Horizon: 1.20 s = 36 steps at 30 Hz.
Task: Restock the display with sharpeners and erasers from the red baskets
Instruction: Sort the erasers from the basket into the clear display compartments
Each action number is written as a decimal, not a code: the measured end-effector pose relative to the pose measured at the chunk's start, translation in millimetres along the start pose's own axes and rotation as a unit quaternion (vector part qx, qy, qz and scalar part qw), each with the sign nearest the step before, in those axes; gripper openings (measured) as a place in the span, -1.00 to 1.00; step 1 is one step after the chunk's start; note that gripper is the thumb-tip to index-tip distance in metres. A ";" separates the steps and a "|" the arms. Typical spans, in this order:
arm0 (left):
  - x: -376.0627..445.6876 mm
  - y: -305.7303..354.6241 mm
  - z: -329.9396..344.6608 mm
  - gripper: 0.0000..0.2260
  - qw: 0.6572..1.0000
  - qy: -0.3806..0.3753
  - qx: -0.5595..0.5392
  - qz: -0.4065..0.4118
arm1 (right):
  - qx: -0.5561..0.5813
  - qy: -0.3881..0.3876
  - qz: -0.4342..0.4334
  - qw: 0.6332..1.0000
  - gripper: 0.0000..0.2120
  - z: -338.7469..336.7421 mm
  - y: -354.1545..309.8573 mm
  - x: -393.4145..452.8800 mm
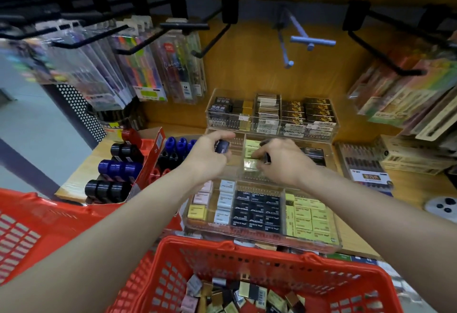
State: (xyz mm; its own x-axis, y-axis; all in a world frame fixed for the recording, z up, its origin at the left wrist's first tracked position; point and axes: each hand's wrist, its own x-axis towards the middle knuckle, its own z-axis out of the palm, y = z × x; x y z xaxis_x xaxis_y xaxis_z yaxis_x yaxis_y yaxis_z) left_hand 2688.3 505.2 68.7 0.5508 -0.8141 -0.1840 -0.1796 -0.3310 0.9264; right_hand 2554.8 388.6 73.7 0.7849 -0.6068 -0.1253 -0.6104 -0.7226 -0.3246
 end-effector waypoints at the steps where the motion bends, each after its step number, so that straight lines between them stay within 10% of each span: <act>1: -1.5 -0.4 1.3 -0.57 1.000 -0.001 0.016 0.011 | 0.000 0.012 -0.001 1.000 -0.70 -0.2 2.2 -3.1; 9: -13.8 -4.0 14.3 -0.71 0.911 -0.058 0.379 0.153 | 0.219 0.099 0.024 0.970 -0.54 -7.0 21.9 -37.4; 13: -12.5 0.1 17.1 -0.70 0.874 -0.080 0.458 0.139 | 0.501 0.025 0.096 0.860 -0.46 -17.7 37.0 -61.6; 17: -11.8 7.4 22.7 -0.70 0.856 -0.076 0.497 0.123 | 0.571 -0.038 0.094 0.815 -0.81 -26.8 43.8 -72.4; 22: -11.7 11.3 27.9 -0.64 0.830 -0.084 0.544 0.087 | 0.659 -0.092 0.084 0.742 -0.77 -35.7 42.8 -83.8; 27: -46.4 43.3 30.2 -0.72 0.988 -0.037 0.143 0.039 | 0.680 -0.129 0.085 0.717 -0.81 -52.3 33.6 -103.6; 36: -155.8 103.2 32.9 -0.81 0.998 -0.045 -0.043 0.002 | 0.666 -0.178 0.071 0.720 -0.76 -91.1 -15.0 -177.1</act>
State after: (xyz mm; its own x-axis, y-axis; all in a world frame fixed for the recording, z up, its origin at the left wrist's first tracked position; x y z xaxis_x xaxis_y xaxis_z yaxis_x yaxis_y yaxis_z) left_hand 2557.1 582.1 182.2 0.4739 -0.8563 -0.2054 -0.1098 -0.2888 0.9511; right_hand 2415.3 476.7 186.1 0.8466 -0.3481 -0.4025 -0.2299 0.4428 -0.8666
